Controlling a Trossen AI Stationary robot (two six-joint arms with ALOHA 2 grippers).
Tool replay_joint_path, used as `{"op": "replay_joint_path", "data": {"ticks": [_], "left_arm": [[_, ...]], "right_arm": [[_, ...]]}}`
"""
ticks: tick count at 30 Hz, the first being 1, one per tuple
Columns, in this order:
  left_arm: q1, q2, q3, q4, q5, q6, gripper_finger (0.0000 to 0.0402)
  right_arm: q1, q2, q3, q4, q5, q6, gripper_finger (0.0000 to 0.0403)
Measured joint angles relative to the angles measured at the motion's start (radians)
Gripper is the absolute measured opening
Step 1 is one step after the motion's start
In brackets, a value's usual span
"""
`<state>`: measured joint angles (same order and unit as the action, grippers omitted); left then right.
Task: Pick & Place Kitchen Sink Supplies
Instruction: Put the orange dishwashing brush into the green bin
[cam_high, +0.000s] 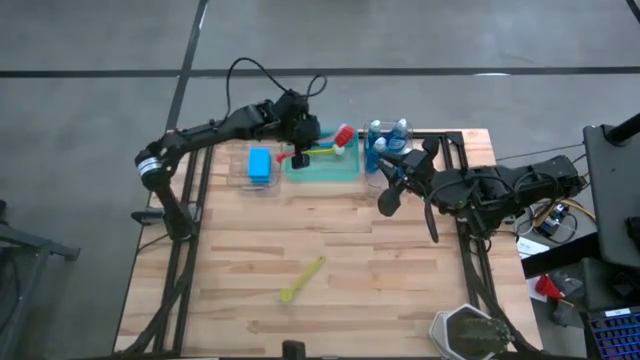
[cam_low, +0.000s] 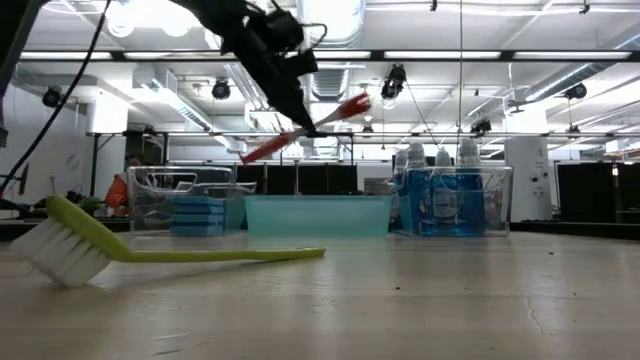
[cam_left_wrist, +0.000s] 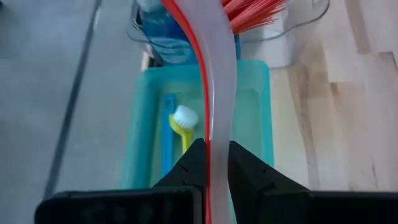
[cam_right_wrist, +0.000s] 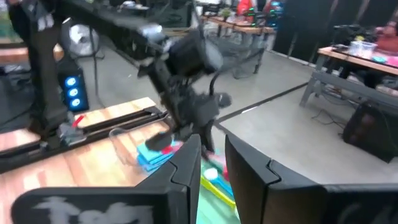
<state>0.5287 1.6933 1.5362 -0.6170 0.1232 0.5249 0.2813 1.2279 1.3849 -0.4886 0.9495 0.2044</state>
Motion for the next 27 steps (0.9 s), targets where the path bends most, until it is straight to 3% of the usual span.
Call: {"op": "replay_joint_path", "data": {"ticks": [9, 27], "left_arm": [[0.006, 0.099, -0.003, 0.054, 0.101, 0.052, 0.0032], [0.007, 0.277, -0.003, 0.096, 0.033, 0.141, 0.0044]], "right_arm": [[0.000, -0.001, 0.000, 0.008, 0.053, 0.106, 0.0074], [0.000, 0.002, 0.000, 0.054, 0.055, 0.147, 0.0061]]}}
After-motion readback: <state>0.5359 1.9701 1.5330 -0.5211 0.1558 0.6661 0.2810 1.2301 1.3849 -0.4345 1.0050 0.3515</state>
